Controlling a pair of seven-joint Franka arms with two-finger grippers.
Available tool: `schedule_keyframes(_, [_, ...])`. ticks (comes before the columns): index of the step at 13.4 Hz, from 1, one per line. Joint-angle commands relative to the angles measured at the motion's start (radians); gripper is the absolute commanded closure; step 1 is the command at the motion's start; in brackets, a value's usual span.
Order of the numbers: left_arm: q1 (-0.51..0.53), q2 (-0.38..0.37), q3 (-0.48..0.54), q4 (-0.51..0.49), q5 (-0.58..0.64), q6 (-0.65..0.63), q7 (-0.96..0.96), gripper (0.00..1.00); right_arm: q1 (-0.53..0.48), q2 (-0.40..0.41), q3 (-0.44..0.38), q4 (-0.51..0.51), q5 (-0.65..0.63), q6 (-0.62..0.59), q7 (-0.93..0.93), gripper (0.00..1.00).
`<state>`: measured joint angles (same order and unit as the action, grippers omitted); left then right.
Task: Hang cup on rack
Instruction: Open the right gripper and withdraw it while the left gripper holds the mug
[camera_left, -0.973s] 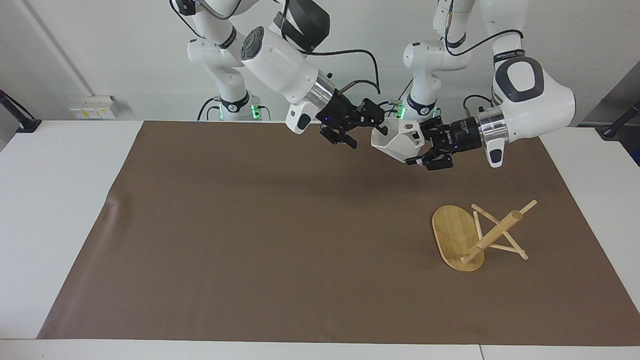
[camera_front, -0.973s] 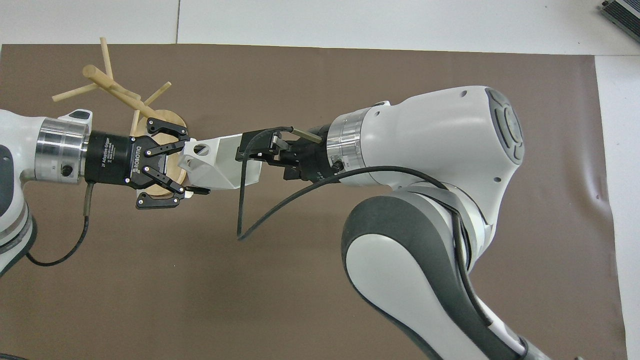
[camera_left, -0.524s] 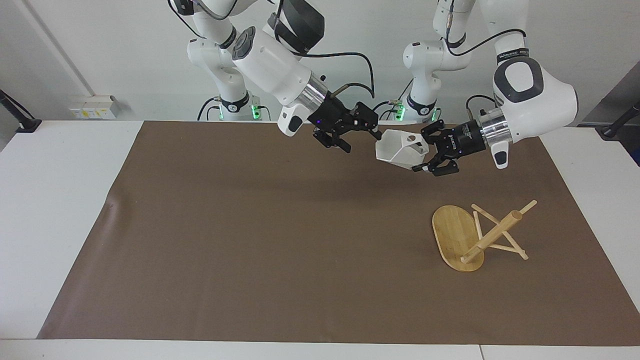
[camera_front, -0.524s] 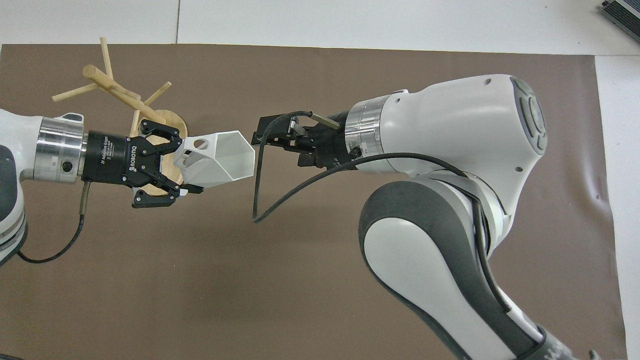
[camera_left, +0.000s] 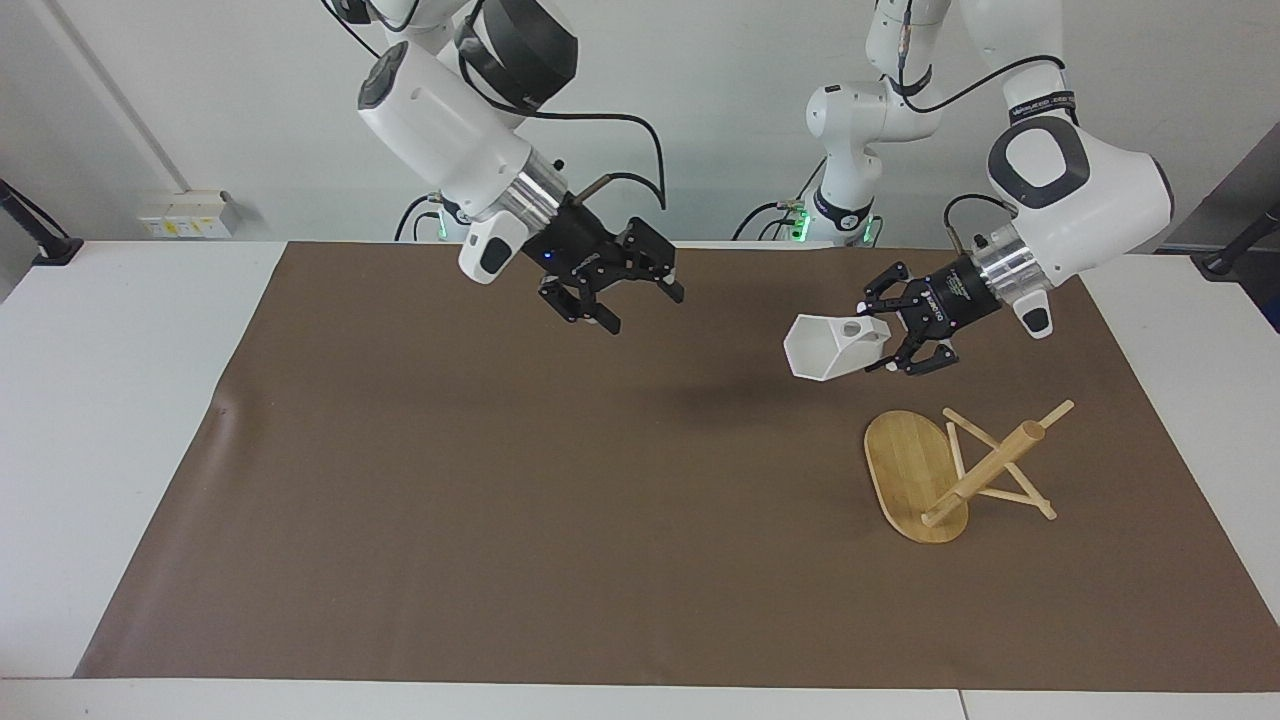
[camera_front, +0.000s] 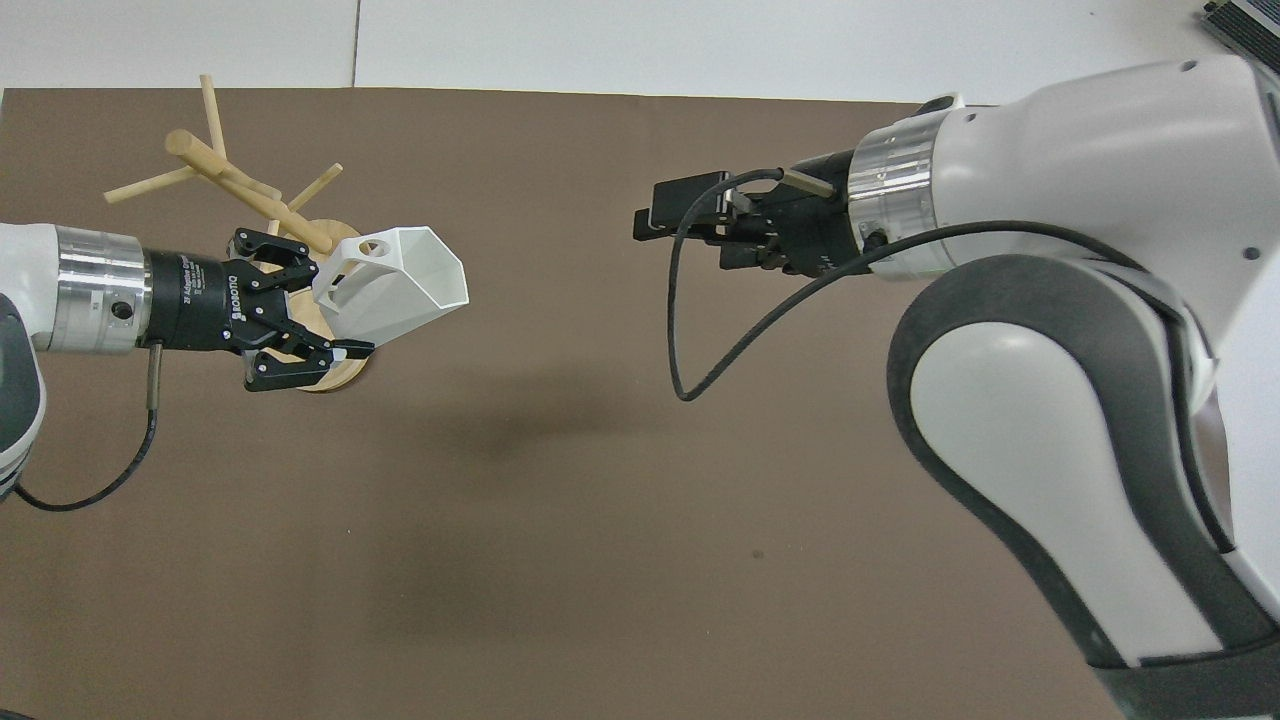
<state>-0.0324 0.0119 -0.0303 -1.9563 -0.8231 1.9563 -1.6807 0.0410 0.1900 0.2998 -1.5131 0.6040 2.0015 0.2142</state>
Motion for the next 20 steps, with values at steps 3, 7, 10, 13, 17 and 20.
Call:
schedule_keyframes(3, [-0.011,-0.013,-0.005,-0.047,0.039,0.163,-0.172,1.00,-0.006,-0.043,-0.137,0.022,-0.039,-0.161,-0.232,0.00])
schedule_keyframes(7, [-0.018,-0.012,-0.005,-0.076,0.039,0.281,-0.263,1.00,-0.007,-0.064,-0.241,0.021,-0.076,-0.219,-0.406,0.00])
schedule_keyframes(10, [-0.020,-0.013,-0.005,-0.119,0.039,0.360,-0.283,1.00,-0.006,-0.070,-0.266,0.031,-0.255,-0.222,-0.415,0.00])
schedule_keyframes(13, [-0.020,-0.013,-0.005,-0.127,0.039,0.383,-0.301,1.00,-0.007,-0.084,-0.274,0.037,-0.412,-0.248,-0.417,0.00])
schedule_keyframes(17, [-0.023,-0.012,-0.005,-0.128,0.039,0.406,-0.317,1.00,-0.012,-0.095,-0.313,0.025,-0.561,-0.282,-0.415,0.00])
schedule_keyframes(20, [-0.021,-0.012,-0.005,-0.130,0.039,0.432,-0.347,1.00,-0.013,-0.103,-0.347,-0.001,-0.575,-0.299,-0.406,0.00])
